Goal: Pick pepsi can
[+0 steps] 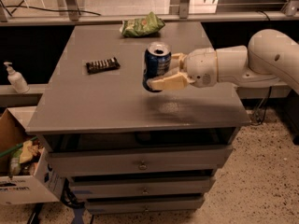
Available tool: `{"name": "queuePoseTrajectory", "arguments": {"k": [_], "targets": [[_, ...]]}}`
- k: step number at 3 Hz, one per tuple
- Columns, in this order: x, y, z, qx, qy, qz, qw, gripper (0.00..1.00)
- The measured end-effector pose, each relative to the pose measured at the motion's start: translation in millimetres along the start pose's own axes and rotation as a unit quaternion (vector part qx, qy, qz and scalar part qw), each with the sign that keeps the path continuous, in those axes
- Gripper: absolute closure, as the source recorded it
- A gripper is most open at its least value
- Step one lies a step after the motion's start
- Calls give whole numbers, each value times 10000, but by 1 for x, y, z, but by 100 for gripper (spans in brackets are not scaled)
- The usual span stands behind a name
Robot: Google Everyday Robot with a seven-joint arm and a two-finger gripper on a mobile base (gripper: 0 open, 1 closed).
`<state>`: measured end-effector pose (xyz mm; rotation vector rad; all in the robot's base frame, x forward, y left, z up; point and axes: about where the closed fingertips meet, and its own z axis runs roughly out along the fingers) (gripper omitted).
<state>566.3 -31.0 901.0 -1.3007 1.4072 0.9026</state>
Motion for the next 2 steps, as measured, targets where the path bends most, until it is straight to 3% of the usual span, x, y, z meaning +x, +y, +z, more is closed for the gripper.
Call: {"name": "queuePoseTrajectory", "arguments": {"k": [1,2], "targets": [[-14,-9,-13,201,-3,-51,9998,100],[-15,-10,-13,208,-4,-55,9998,100]]}}
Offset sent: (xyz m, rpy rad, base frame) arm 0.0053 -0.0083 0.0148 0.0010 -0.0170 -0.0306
